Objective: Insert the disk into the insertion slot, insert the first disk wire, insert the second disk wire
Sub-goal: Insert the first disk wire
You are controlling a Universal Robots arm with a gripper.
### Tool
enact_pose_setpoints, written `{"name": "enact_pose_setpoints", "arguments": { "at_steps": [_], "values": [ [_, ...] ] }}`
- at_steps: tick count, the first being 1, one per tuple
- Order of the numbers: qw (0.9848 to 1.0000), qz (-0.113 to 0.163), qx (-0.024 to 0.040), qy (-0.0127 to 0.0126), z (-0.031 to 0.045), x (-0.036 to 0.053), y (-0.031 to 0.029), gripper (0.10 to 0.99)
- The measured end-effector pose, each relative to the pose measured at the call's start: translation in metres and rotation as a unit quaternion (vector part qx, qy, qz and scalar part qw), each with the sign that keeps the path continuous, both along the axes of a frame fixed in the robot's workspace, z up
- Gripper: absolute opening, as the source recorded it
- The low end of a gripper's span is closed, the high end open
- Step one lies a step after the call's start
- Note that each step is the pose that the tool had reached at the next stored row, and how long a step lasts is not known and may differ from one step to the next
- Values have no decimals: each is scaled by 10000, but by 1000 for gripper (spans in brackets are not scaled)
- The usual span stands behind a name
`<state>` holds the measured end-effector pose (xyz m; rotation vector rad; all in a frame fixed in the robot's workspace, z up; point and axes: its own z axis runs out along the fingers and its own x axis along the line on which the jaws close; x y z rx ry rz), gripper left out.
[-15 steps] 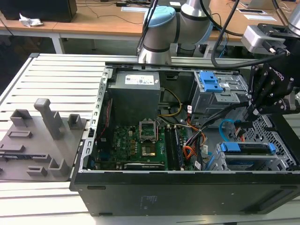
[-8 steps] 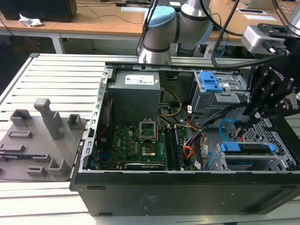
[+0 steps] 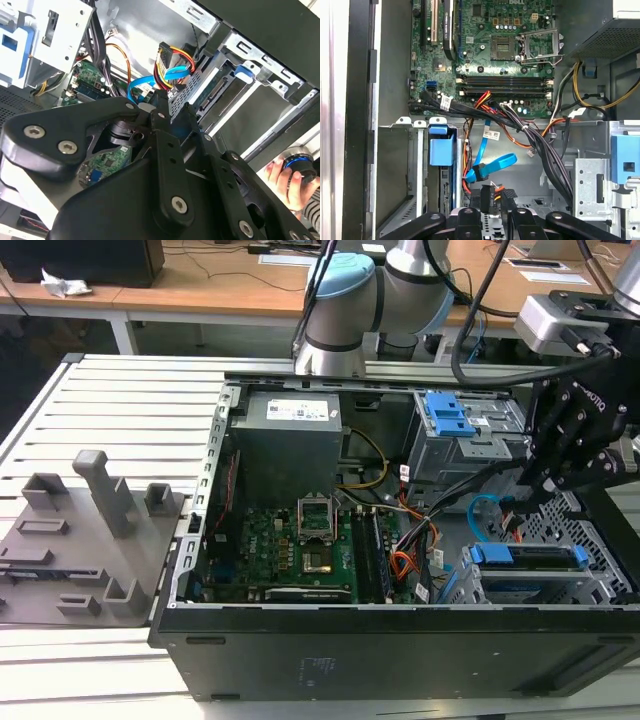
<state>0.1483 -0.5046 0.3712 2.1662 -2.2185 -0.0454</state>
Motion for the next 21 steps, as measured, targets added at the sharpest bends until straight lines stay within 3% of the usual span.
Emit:
{"name": "enact_pose_setpoints", "arguments": {
  "at_steps": [11,12,14,18,19,21],
  "values": [
    [10000,1,-2,0,-113,5,11,302],
    [10000,1,-18,0,-114,6,11,302],
    [9999,0,-110,0,-121,5,11,302],
    [9998,1,-176,0,-169,8,12,302],
    [9998,1,-220,0,-175,9,12,302],
    [9997,1,-233,0,-175,9,11,302]
  ]
}}
